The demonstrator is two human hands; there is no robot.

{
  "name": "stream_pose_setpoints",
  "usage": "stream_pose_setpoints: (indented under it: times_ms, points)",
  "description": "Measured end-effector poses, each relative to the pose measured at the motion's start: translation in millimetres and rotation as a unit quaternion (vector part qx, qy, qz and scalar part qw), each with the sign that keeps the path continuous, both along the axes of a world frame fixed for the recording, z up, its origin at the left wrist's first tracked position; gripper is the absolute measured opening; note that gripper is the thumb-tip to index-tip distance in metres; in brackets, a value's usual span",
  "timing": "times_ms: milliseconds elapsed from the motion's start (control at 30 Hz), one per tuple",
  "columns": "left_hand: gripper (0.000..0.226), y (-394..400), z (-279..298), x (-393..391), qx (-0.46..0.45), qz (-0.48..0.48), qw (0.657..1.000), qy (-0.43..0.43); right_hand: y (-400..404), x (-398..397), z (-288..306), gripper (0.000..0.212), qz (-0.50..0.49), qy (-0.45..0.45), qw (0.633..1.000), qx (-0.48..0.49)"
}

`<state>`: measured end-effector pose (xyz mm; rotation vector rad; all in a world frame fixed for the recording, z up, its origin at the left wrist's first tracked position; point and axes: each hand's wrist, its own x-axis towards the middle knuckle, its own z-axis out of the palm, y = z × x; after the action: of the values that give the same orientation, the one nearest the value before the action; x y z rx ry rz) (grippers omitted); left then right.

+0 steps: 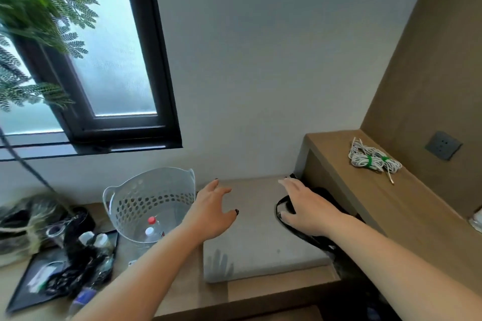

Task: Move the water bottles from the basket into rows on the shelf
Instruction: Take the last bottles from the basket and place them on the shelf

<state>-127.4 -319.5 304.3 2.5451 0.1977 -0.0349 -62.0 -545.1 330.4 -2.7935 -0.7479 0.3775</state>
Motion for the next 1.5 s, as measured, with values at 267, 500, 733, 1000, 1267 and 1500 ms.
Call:
stream_pose_setpoints:
  times_ms: [267, 500, 733, 1000, 1267, 1500]
  points:
    - [0.063, 128.9, -5.1, -22.5, 0.011, 0.038, 0.999, 0.017, 119.6, 1.2, -14.7, 0.073, 0.037, 0.013, 0.999, -0.007]
    - [0.057, 235.2, -31.2, -35.0, 0.048, 0.073, 0.996, 0.026, 222.7, -10.0, -53.0, 0.071, 0.070, 0.055, 0.996, -0.019]
    - [0.057, 289.6, -68.3, -32.7, 0.029, 0.101, 0.992, 0.063, 286.8, 4.5, -87.5, 0.070, 0.099, 0.099, 0.990, -0.031]
    - [0.057, 315.9, -132.4, 10.8, 0.000, 0.127, 0.984, 0.127, 332.8, 66.2, -151.2, 0.071, 0.116, 0.172, 0.977, -0.041]
    - [0.056, 330.6, -192.7, 79.9, -0.036, 0.136, 0.973, 0.183, 371.8, 150.0, -204.5, 0.066, 0.105, 0.247, 0.962, -0.053]
    - [0.063, 333.2, -270.6, 121.0, -0.090, 0.144, 0.946, 0.277, 394.9, 179.5, -266.4, 0.066, 0.096, 0.283, 0.953, -0.052]
